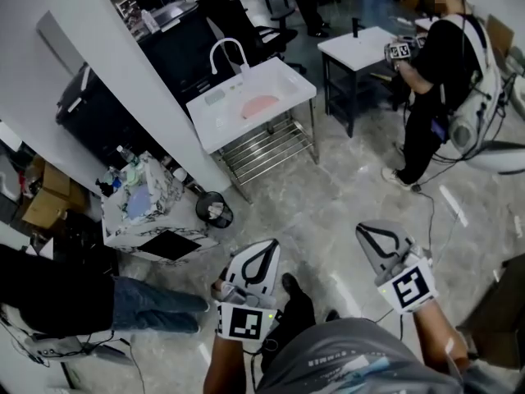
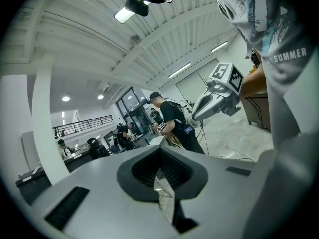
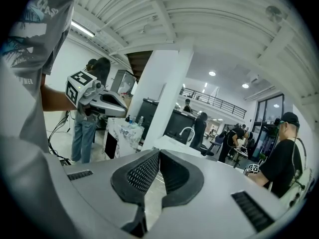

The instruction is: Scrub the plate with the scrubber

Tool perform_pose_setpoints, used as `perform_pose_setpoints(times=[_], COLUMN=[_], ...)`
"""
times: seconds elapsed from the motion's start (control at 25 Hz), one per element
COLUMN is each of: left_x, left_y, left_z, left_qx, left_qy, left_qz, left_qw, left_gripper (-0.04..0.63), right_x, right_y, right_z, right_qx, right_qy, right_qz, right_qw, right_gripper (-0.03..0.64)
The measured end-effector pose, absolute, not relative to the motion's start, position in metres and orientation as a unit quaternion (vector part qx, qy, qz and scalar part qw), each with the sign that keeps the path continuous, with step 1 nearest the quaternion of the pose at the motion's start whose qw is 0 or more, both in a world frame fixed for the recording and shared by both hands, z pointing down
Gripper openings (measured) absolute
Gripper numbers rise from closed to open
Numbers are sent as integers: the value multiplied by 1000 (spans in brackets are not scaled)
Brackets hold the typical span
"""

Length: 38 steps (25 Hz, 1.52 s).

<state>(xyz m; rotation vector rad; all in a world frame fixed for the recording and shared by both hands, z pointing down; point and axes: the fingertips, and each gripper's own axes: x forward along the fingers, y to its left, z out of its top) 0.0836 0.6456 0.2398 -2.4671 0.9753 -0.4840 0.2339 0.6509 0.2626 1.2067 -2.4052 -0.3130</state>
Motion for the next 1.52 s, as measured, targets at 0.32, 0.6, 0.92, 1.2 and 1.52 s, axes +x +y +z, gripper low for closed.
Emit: perform_pose_setpoints(times=[0.32, 0.6, 0.92, 1.2, 1.52], left_x=[81, 62, 27, 1, 0], left_y=[554, 466, 385, 342, 298], left_z=[238, 235, 238, 242, 249], left_qx=[-904, -910, -915, -915, -909], left_qy=[328, 307, 301, 309, 331], left_qz=[-157, -157, -152, -145, -152], left_qw=[226, 231, 224, 214, 204], left_gripper=[2, 2, 2, 2, 2], right_x=[235, 213, 177, 147, 154], right_y=[575, 489, 406, 363, 309], right_z=[262, 263, 264, 261, 267], right_qx=[469, 486, 492, 481, 462], right_qy=[-849, -841, -837, -841, -850], right_qz=[-105, -91, -86, -93, -98], right_qw=[222, 219, 223, 230, 232], right_gripper=[32, 32, 32, 32, 32])
